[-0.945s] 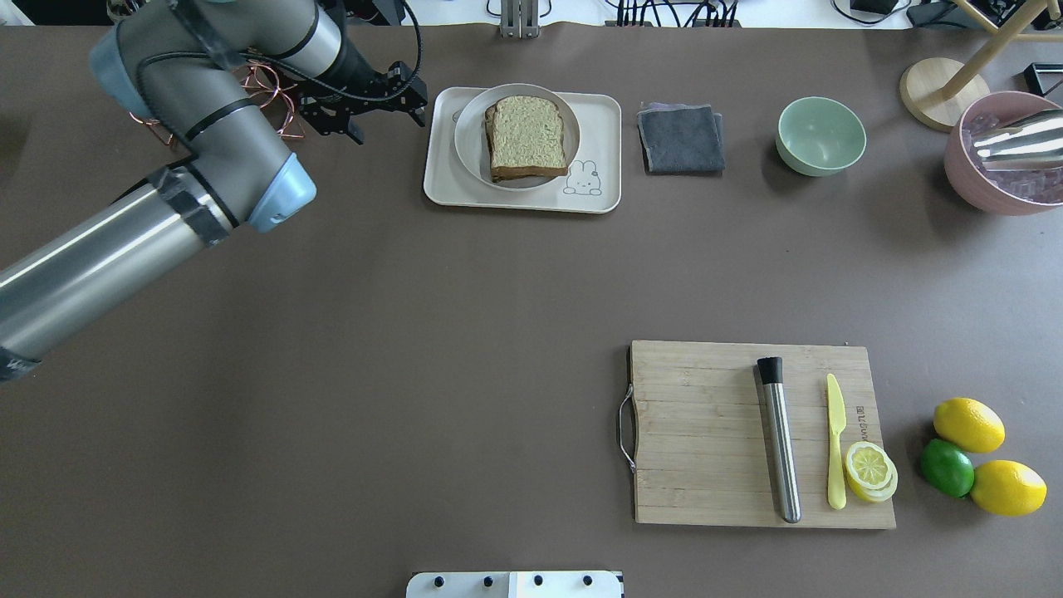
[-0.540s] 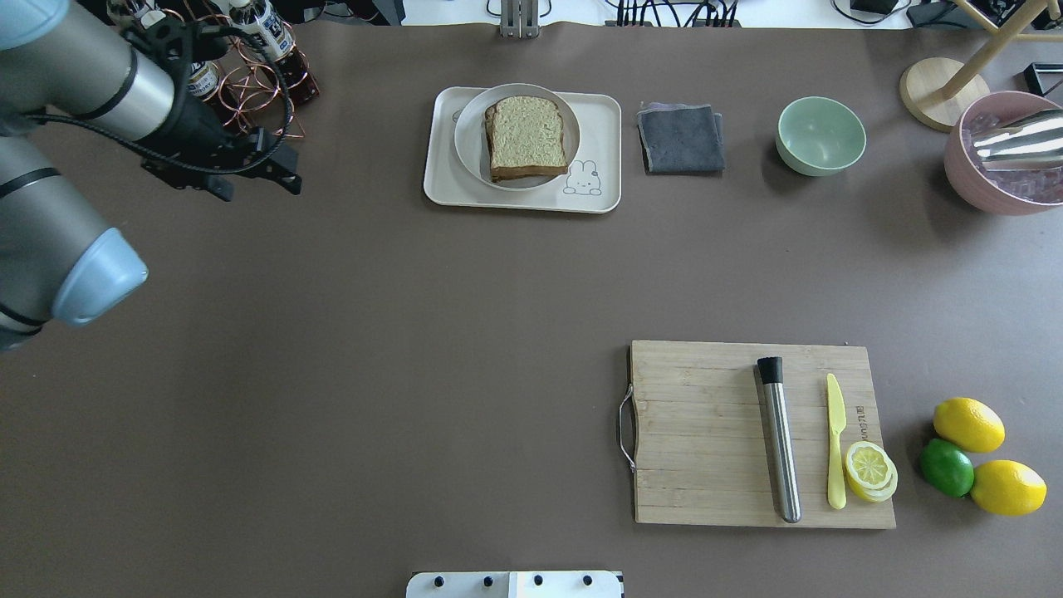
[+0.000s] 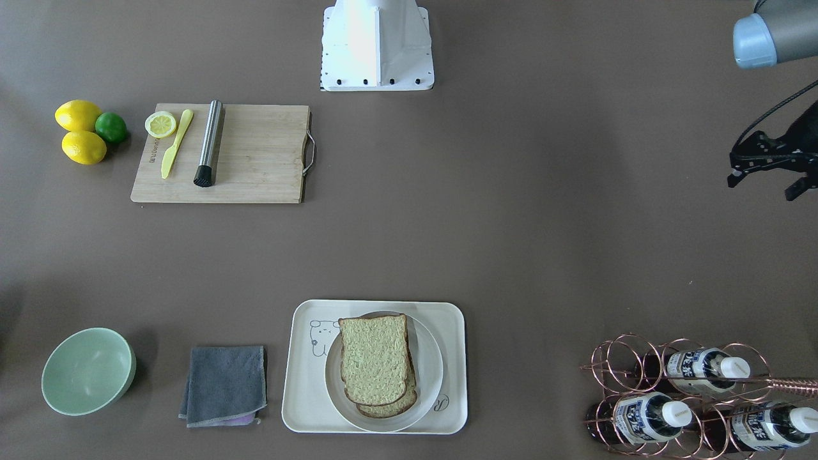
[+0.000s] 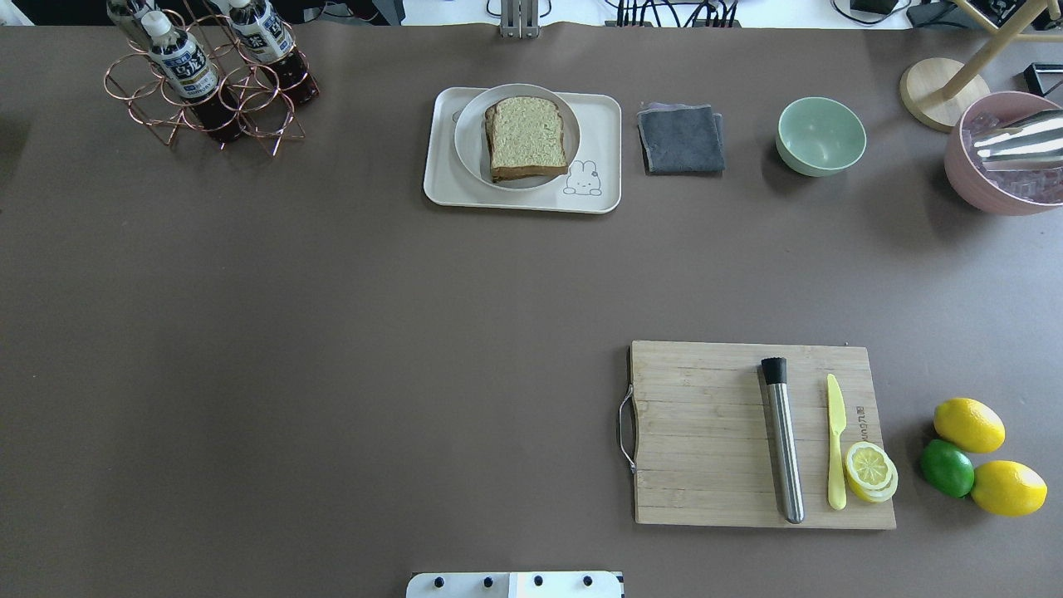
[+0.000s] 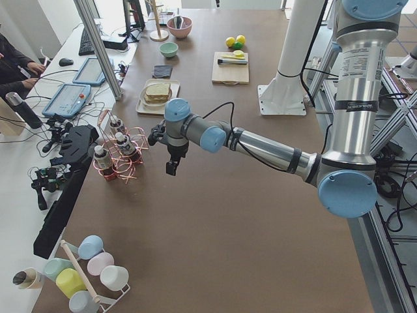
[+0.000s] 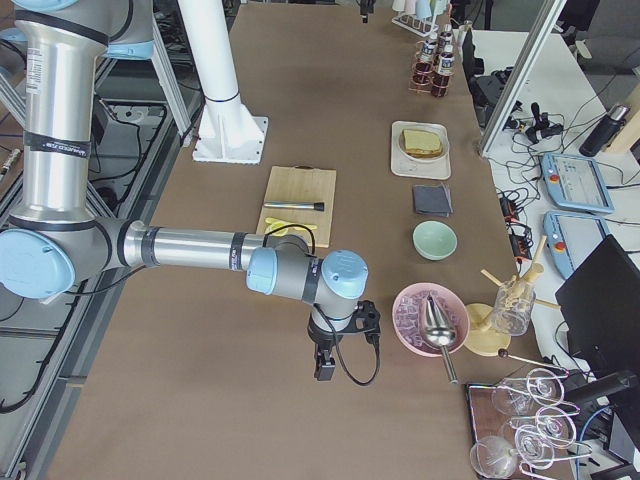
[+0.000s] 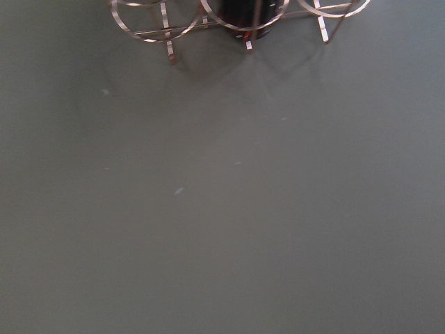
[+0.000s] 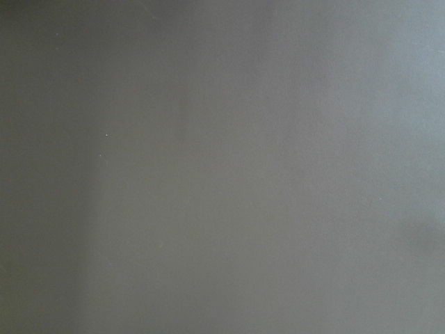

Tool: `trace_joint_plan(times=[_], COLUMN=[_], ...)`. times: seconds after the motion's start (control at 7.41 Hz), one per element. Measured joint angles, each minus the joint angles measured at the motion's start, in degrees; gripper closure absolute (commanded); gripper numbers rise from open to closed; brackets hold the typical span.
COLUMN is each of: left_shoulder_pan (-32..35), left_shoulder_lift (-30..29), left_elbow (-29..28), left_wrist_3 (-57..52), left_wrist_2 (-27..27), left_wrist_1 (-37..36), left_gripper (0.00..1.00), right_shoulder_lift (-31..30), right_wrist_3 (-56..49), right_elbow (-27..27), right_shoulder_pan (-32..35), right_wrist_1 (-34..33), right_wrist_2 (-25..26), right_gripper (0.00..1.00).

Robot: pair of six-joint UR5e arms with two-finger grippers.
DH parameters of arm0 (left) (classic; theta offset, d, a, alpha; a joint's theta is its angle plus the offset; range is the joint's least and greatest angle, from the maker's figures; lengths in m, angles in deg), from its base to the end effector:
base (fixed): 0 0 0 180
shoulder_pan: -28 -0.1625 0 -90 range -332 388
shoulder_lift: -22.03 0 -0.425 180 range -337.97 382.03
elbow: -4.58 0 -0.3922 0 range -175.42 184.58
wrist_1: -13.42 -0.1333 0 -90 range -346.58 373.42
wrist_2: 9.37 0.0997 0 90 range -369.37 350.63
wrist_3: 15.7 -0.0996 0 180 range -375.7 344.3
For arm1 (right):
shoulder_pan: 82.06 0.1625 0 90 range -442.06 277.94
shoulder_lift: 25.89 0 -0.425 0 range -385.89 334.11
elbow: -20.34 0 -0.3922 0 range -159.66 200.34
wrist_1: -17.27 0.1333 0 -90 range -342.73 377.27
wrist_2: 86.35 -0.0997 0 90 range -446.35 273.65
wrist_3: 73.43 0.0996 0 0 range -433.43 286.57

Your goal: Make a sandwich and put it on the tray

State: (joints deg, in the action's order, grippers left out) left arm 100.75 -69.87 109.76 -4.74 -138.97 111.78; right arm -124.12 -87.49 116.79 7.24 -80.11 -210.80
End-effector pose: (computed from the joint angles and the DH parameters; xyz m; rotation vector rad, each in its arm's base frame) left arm 0.0852 -0.5097 0.4985 0.2481 0.7644 0.2572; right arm 0.0719 -0.4174 0.6923 -0.0843 -0.6149 -0.2012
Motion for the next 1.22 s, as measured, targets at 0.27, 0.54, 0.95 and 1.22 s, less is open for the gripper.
trace_joint_plan(times=[0.27, 0.54, 0.95, 1.22], left_shoulder_pan=[8.8, 11.7, 15.0, 15.9], left_shoulder_lift=[1.5, 3.2, 4.2, 4.4], left_elbow=[-6.8, -9.3, -10.1, -10.7], left_wrist_3=[-19.5, -25.7, -26.2, -26.0], left_wrist_2=[0.0, 0.2, 0.0, 0.0], left_wrist_1=[-3.2, -8.1, -13.5, -13.9], left_gripper=[0.01, 0.01, 0.01, 0.01], right_shoulder_lift=[0.0, -0.1, -0.2, -0.4], right_wrist_3=[0.0, 0.0, 0.0, 0.0], right_elbow=[-0.1, -0.3, -0.4, -0.4], right_shoulder_pan=[0.0, 0.0, 0.0, 0.1], right_wrist_1=[0.0, 0.0, 0.0, 0.0], right_wrist_2=[0.0, 0.0, -0.1, -0.1], right_gripper=[0.00, 0.00, 0.00, 0.00])
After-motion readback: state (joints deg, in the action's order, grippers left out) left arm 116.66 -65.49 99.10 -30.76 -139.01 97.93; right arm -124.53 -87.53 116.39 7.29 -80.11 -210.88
